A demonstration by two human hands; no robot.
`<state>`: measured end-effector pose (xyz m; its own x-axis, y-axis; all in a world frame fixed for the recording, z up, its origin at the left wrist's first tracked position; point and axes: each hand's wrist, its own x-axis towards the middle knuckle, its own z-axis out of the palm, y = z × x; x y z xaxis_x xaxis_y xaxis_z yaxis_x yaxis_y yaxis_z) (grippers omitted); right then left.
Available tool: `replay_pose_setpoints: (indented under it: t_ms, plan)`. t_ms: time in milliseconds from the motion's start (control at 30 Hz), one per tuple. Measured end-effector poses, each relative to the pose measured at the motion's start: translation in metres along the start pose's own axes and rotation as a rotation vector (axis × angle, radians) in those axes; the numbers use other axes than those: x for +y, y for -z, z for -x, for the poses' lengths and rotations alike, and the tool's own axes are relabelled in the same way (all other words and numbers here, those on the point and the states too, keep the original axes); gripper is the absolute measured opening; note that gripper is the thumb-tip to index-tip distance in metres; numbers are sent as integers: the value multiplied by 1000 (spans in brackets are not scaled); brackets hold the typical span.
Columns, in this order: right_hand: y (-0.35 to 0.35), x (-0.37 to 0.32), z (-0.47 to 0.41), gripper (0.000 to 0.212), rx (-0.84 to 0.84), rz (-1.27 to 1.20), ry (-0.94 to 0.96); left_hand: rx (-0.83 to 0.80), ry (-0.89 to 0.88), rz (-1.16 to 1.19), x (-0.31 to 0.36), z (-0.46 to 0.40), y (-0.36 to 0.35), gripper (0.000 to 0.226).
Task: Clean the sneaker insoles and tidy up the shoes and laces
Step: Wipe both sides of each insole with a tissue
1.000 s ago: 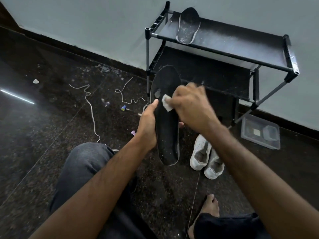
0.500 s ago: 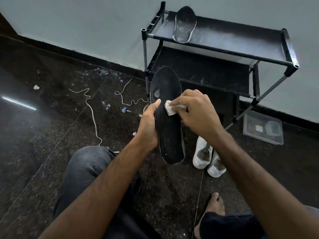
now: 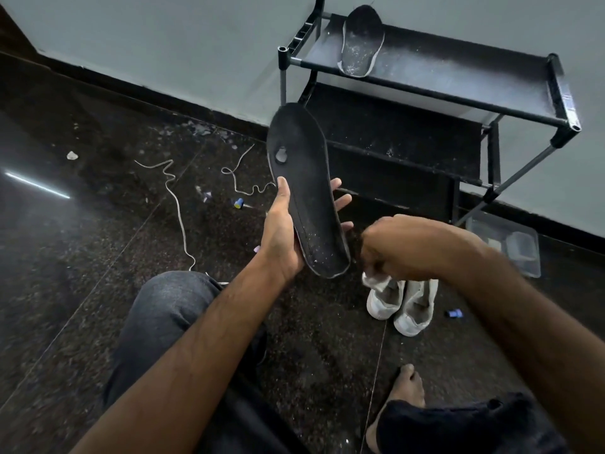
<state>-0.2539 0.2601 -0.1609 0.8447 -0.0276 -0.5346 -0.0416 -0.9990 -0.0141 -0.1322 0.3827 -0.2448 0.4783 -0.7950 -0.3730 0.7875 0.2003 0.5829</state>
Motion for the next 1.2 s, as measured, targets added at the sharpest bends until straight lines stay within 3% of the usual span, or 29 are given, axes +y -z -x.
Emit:
replay_pose_setpoints:
  t_ms: [67,133,233,300,367,433,533,567,600,667,733,800,867,933,1067,1100,1133,1200]
  plan:
    - [5,7,13,17,75,-86,-87,5,-17,-20,-2,0,-2,75]
    - [10,11,18,15,315,-258,-186,3,-15,-33,-4,0,-5,75]
    - [11,5,4,11,748,-483,-160,-15,-11,-51,-6,1,-7,80]
    - [0,-14,-15,13,866,-535,-143,-33,10,-42,-3,3,-8,84]
    - [-13,-31,-31,13,913,-432,-130,-46,59,-22,-1,6,-8,90]
    - [-21,-37,-31,10,821,-266,-72,-50,78,1,-1,5,-7,92]
    - [-1,-20,-7,13,248,53,-43,31,3,-42,-1,2,-5,87]
    - [8,-15,3,9,82,34,-101,36,-26,-65,-1,2,-4,85]
    - [13,-7,12,9,19,-33,-156,37,-44,-85,-1,1,-5,82]
    - [21,5,22,11,142,-241,-212,28,-50,-84,-2,2,-8,82]
    - [15,6,14,8,517,-469,-224,-2,-25,-44,-4,1,-10,86]
    - [0,-5,-8,10,853,-547,-217,-34,7,-32,-4,1,-12,87]
    - [-17,-23,-29,10,973,-561,-159,-59,59,-12,-3,2,-9,91]
    - [-31,-35,-34,12,855,-566,-41,-52,70,-11,-2,2,-6,91]
    - [-5,-17,1,16,68,-334,136,-3,-44,-63,-1,-1,-1,86]
    - [1,-10,11,14,20,-392,113,-12,-46,-69,-2,-1,-2,86]
    - [7,-2,18,13,78,-500,91,-17,-40,-68,-3,-1,-4,87]
    - [13,5,18,11,414,-697,24,-34,-22,-54,-4,0,-6,89]
